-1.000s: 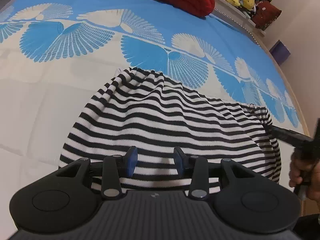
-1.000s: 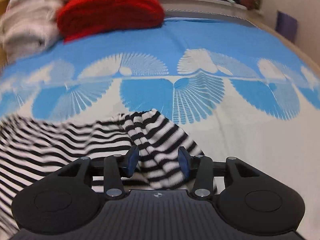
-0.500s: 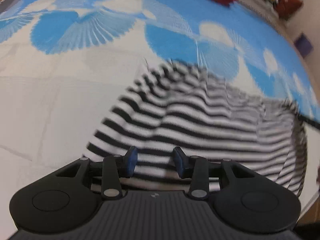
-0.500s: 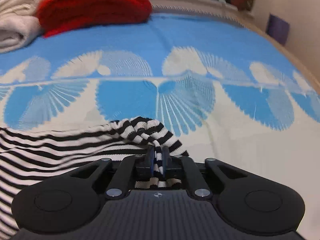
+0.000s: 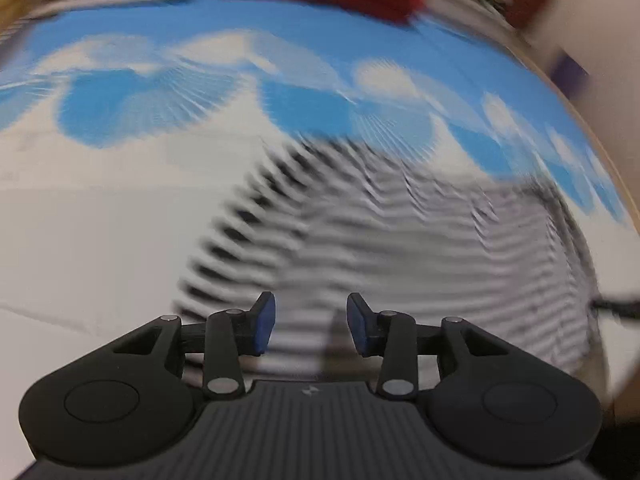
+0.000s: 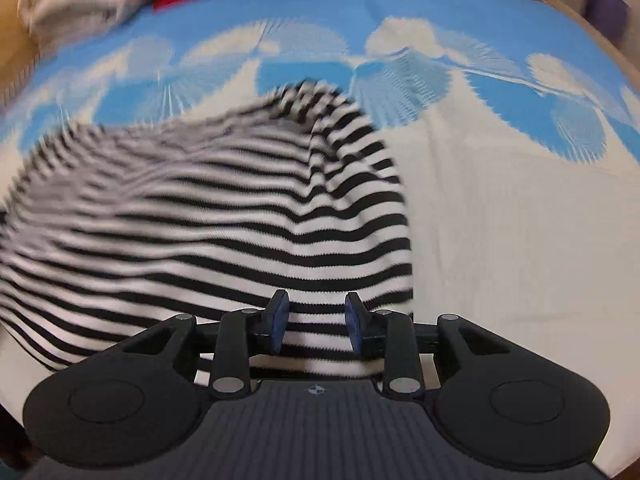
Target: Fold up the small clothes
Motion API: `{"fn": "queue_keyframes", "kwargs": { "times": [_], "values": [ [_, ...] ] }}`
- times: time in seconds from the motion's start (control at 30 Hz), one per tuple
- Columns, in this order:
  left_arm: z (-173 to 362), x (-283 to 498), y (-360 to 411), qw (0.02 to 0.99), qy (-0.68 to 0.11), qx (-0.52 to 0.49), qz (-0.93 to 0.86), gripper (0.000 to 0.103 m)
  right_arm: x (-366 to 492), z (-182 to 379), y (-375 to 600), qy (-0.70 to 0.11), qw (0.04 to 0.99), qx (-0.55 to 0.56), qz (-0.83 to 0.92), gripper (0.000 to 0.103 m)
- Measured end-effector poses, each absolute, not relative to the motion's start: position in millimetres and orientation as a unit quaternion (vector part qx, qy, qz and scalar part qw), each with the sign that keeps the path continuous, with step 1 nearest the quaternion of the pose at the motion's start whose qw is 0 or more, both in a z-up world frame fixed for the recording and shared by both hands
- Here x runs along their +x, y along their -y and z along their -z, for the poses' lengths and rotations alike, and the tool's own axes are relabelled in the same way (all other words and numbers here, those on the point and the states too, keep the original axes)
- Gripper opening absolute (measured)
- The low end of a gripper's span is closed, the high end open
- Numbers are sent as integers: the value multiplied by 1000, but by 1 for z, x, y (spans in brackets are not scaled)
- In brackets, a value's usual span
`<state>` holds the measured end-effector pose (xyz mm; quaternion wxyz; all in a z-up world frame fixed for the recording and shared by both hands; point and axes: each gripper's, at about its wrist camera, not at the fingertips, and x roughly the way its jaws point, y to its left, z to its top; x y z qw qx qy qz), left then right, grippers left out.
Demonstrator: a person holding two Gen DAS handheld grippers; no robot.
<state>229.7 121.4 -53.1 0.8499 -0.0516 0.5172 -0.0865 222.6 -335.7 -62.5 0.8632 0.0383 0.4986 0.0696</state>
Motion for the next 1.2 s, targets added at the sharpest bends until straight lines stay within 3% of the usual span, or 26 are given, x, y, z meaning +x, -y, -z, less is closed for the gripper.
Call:
{"fn": "queue_keyframes", "kwargs": {
  "times": [0.1, 0.13, 0.2, 0.33, 0.47, 0.7, 0.9, 1.03, 1.2],
  "values": [
    [90, 222, -120, 806, -589, 20, 59, 51, 211, 74, 337, -526, 848, 27, -55, 32],
    [86, 219, -123, 814, -578, 21, 54, 56, 207, 84, 334, -546, 837, -6, -45, 32],
    [68, 209, -129, 840, -540, 10, 48, 54, 199, 87, 332, -548, 835, -35, -34, 33],
    [29, 176, -132, 888, -457, -11, 40, 54, 172, 40, 334, -472, 881, 19, -3, 37],
    [-1, 150, -125, 899, -436, -22, 29, 54, 136, 4, 326, -414, 910, 30, 7, 48],
    [12, 97, -109, 906, -421, -24, 28, 54, 104, 10, 316, -404, 913, 49, 21, 48],
    [21, 106, -119, 898, -437, -59, 2, 45, 106, 15, 313, -406, 913, 30, 28, 48],
    [36, 115, -131, 876, -468, -118, -6, 28, 104, 10, 312, -405, 913, 41, 20, 48],
    [43, 120, -140, 864, -480, -153, -11, 28, 100, 17, 310, -404, 914, 31, 14, 48]
  ]
}}
